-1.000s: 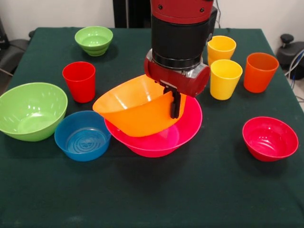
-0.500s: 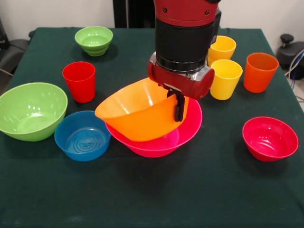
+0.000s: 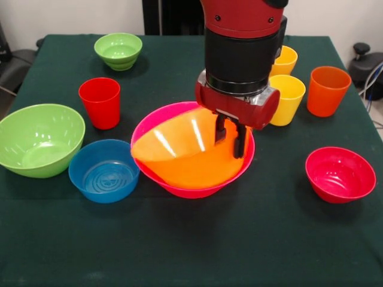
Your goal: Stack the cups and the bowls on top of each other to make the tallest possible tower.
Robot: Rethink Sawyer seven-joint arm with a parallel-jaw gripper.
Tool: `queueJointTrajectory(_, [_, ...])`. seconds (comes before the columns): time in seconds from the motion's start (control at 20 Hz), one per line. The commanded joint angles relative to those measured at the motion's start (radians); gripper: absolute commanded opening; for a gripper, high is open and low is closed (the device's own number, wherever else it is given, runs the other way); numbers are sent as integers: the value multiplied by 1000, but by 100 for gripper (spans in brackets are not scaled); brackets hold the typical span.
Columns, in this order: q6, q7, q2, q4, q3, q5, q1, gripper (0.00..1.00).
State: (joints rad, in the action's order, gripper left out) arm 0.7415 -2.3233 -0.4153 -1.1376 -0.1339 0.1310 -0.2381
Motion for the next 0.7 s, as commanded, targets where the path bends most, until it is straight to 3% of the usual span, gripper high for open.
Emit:
queueJointTrajectory(0.05, [97,242,2,7,-96,68,-19,100])
queueJointTrajectory(0.7, [60,229,-11,-23,-104,78,-22,100])
